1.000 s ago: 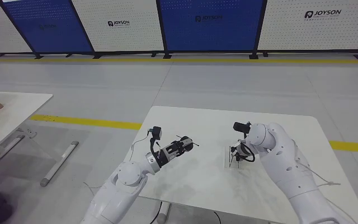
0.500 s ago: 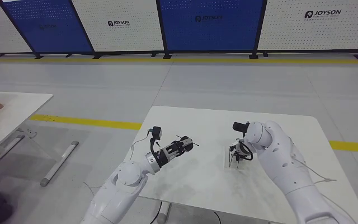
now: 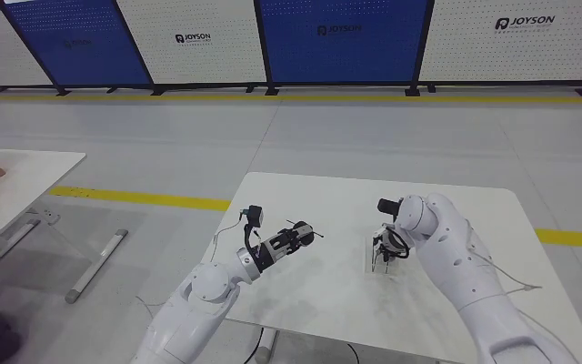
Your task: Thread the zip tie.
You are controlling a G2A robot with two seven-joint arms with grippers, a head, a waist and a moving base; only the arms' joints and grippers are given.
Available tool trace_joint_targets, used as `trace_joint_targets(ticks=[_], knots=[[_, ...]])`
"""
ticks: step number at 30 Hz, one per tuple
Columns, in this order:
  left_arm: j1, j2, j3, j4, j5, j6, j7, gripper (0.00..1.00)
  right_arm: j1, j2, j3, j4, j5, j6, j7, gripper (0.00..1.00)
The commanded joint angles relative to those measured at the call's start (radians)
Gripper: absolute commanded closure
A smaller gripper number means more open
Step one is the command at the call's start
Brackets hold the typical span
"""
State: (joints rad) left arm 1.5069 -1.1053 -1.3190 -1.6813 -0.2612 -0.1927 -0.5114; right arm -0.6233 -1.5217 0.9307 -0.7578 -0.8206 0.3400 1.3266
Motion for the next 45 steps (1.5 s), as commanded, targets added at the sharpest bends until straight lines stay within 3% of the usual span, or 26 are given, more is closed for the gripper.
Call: trace_joint_targets(ticks=[1, 19, 22, 24, 31, 36, 45], knots=[[0.000, 0.000, 0.000, 0.000, 0.000, 0.000, 0.000, 1.00, 0.004, -0.004, -0.002, 0.007, -0.002, 0.000, 0.001, 0.75], [0.000, 0.000, 0.000, 0.000, 0.000, 0.000, 0.000, 1.00, 0.046, -0.042, -0.003, 0.106, -0.032, 0.000, 0.019, 0.80], [0.000, 0.000, 0.000, 0.000, 0.000, 0.000, 0.000, 1.00, 0.057, -0.051, -0.004, 0.132, -0.032, 0.000, 0.020, 0.89], [0.000, 0.000, 0.000, 0.000, 0.000, 0.000, 0.000, 1.00, 0.063, -0.057, -0.005, 0.146, -0.032, 0.000, 0.017, 1.00], [0.000, 0.000, 0.000, 0.000, 0.000, 0.000, 0.000, 1.00, 0.075, -0.068, -0.004, 0.164, -0.043, 0.000, 0.016, 1.00], [0.000, 0.000, 0.000, 0.000, 0.000, 0.000, 0.000, 1.00, 0.062, -0.067, 0.003, 0.135, -0.048, 0.000, 0.020, 1.00], [0.000, 0.000, 0.000, 0.000, 0.000, 0.000, 0.000, 1.00, -0.026, -0.029, 0.048, -0.033, -0.100, 0.000, 0.051, 1.00]])
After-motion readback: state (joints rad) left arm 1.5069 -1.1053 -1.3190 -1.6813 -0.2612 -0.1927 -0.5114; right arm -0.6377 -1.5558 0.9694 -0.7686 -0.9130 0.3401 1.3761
